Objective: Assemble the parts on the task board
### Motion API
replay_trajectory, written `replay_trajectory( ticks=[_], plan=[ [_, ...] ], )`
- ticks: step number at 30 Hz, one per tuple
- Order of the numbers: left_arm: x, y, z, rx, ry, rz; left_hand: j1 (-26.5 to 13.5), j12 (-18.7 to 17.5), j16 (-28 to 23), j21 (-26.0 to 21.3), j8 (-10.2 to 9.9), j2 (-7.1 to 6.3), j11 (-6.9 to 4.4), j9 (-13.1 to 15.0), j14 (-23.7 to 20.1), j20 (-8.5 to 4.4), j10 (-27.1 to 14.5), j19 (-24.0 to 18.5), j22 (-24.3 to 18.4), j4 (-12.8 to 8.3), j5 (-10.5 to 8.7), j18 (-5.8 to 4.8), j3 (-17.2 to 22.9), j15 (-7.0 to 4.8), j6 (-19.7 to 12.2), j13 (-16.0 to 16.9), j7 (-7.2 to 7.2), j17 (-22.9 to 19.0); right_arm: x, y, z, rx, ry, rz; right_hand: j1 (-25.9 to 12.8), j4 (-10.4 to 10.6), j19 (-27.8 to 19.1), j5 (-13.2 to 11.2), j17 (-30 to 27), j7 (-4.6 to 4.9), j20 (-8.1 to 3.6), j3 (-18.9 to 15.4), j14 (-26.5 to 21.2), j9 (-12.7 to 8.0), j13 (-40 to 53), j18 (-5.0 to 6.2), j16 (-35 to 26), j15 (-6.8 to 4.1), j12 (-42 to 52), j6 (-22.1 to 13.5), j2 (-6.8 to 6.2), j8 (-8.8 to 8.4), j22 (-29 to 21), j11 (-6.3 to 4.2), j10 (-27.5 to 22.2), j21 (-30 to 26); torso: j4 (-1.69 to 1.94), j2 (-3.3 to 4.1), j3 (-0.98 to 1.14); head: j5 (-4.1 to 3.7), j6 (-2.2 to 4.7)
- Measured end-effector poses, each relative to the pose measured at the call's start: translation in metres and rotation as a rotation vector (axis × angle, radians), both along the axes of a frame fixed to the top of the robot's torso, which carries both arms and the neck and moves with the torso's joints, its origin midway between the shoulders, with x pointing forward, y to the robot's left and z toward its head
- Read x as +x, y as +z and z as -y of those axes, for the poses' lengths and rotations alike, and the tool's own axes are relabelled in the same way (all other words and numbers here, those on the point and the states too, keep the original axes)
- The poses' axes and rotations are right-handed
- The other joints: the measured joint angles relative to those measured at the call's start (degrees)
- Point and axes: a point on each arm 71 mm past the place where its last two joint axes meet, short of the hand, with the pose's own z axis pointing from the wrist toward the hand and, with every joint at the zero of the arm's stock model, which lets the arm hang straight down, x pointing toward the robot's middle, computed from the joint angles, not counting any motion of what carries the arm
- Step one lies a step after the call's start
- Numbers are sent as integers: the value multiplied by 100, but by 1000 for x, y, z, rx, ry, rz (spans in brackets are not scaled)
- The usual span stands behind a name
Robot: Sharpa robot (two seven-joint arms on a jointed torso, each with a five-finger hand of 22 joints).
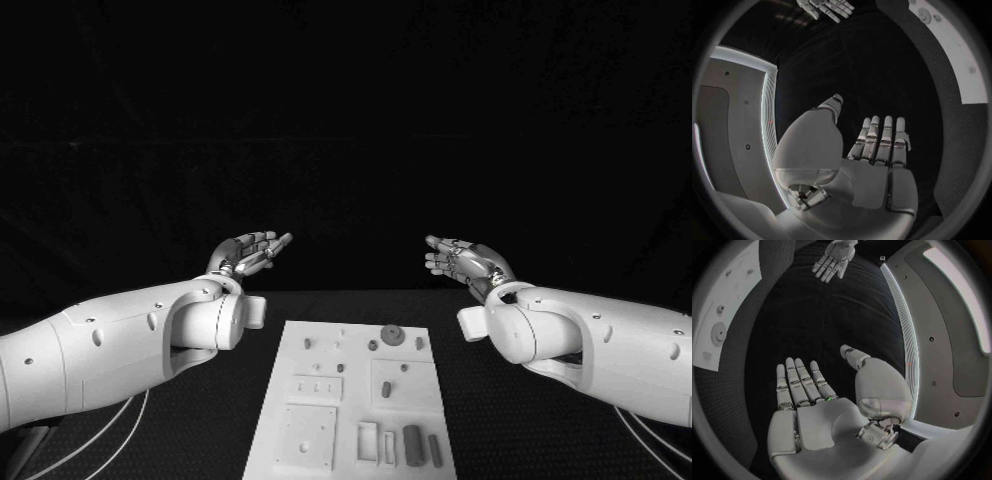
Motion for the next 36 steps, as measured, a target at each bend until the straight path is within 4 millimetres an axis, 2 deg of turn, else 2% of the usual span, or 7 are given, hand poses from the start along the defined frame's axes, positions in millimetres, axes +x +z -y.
replay_trajectory(
  ticks=[7, 15, 19, 22, 27, 32, 36],
  plan=[
    [5, 1, -4, 7, -4, -59, 214, 0, 66, 46, 61, -37, 9, 87, 88, 20, 131, 82, 112, 51, 25, 0, 51, 13, 102, 14, 0, 74, 7, 3, 6, -32, 87, -78, 339, -314, 130, 54, 107, 12, 34, 124, 173, 99, 24, 1, 150, 63, 40, 160, -23, 139, 141, 42, 263, 27, -1, 0, 0, 0, 0],
    [4, -7, -12, 11, -31, -102, 550, 207, 378, 339, 318, 171, 241, 198, 636, -220, 657, 595, 111, -29, 201, 0, -112, 149, 513, 95, 314, 234, 29, 2, 20, -263, 149, -9, 792, -1051, 827, 184, 263, 79, -12, 99, 876, 197, 116, 328, 568, 50, 358, 835, -81, 504, 141, -82, 1155, 157, -7, 8, -5, 53, -143],
    [2, -8, -16, 18, -53, -107, 1022, 466, 718, 624, 532, 311, 344, 231, 1337, -436, 1420, 1214, 111, -153, 275, 24, -386, 86, 1120, 184, 458, 378, 37, 2, 21, -409, 201, 47, 913, -1326, 1350, 172, 399, 143, -8, 151, 1383, 197, 133, 555, 825, -158, 530, 1276, -88, 634, 106, -254, 1627, 216, -7, 28, -5, 61, -152],
    [1, -7, -14, 26, -84, -103, 1382, 733, 1140, 1023, 697, 376, 324, 270, 2186, -608, 2121, 1888, 111, -285, 333, 188, -421, -79, 1608, 314, 473, 600, 44, 3, 21, -533, 238, 97, 1008, -1431, 1714, 73, 515, 185, -2, 247, 1718, 198, 142, 674, 984, -299, 599, 1568, -137, 691, 46, -352, 1887, 295, -1, 60, -5, 56, -152],
    [-7, -6, -9, 32, -162, -99, 1688, 866, 1225, 1199, 767, 457, 260, 285, 2548, -714, 2723, 2091, 110, -355, 333, 271, -397, -194, 2089, 430, 468, 726, 50, 3, 12, -717, 316, 173, 1282, -1353, 2654, -271, 879, 203, -11, 641, 2560, 241, 151, 1025, 1387, -710, 695, 2033, -334, 773, 9, -509, 2331, 629, 29, 125, -1, 41, -152],
    [-21, -3, 5, 26, -266, -98, 1724, 814, 1224, 1222, 669, 443, 235, 239, 2646, -714, 2853, 2091, 111, -344, 333, 272, -408, -193, 2132, 440, 488, 783, 52, 2, -2, -864, 390, 243, 1292, -1422, 3587, -272, 1307, 84, -284, 680, 3338, 322, 162, 1076, 1700, -1097, 756, 2411, -332, 850, 13, -671, 2754, 984, 78, 253, 9, -20, -128],
    [-27, -2, 18, 22, -339, -95, 1725, 739, 1225, 1243, 628, 441, 248, 223, 2647, -714, 2865, 2091, 110, -276, 300, 270, -476, -192, 2132, 439, 488, 806, 51, 0, -7, -971, 439, 292, 1292, -1503, 3930, -294, 1544, 80, -410, 645, 3627, 335, 145, 1075, 1771, -1223, 709, 2478, -332, 789, 6, -750, 2943, 1078, 156, 384, 7, -91, -106]
  ],
)
